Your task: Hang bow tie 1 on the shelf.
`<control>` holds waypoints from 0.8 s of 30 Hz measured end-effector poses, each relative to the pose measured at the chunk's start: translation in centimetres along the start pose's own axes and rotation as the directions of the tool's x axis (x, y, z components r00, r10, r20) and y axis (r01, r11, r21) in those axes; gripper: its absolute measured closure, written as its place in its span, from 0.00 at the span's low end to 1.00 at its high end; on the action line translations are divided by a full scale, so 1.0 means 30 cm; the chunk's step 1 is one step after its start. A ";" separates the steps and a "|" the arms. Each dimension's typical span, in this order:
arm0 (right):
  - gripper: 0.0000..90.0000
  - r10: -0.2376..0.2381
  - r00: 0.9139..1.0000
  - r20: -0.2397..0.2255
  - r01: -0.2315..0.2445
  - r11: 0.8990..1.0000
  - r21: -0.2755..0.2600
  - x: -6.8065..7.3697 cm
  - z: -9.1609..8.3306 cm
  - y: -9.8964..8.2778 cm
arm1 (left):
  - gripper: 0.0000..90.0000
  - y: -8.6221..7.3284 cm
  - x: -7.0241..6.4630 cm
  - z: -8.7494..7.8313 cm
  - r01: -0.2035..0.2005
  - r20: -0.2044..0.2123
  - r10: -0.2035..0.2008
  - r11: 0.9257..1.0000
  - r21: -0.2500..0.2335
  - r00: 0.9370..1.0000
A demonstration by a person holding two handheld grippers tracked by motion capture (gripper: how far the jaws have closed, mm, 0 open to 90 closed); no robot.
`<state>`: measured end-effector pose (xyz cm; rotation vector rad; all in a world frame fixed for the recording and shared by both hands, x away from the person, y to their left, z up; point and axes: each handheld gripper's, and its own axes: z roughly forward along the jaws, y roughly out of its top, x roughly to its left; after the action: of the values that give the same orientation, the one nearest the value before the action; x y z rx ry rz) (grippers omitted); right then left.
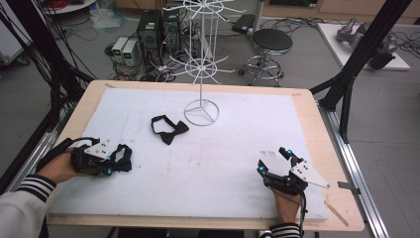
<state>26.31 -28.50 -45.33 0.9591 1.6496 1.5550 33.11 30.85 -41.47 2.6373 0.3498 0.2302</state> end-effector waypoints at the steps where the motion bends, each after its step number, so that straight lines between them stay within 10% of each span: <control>1: 0.12 0.000 1.000 0.000 0.000 1.000 0.000 0.000 0.000 0.000 | 0.82 0.000 0.002 -0.001 0.003 -0.003 -0.003 1.000 -0.007 1.000; 13: 0.12 0.000 1.000 0.001 0.000 1.000 0.000 0.000 0.000 0.000 | 0.83 0.013 0.009 -0.033 0.055 -0.039 -0.061 0.990 -0.131 0.997; 24: 0.12 0.006 1.000 0.002 -0.006 1.000 0.004 0.002 -0.001 0.000 | 0.83 0.040 0.030 -0.096 0.142 -0.070 -0.177 0.926 -0.350 0.982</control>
<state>26.27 -28.45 -45.33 0.9683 1.6506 1.5549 33.59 31.29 -38.30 2.2441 0.5065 0.3390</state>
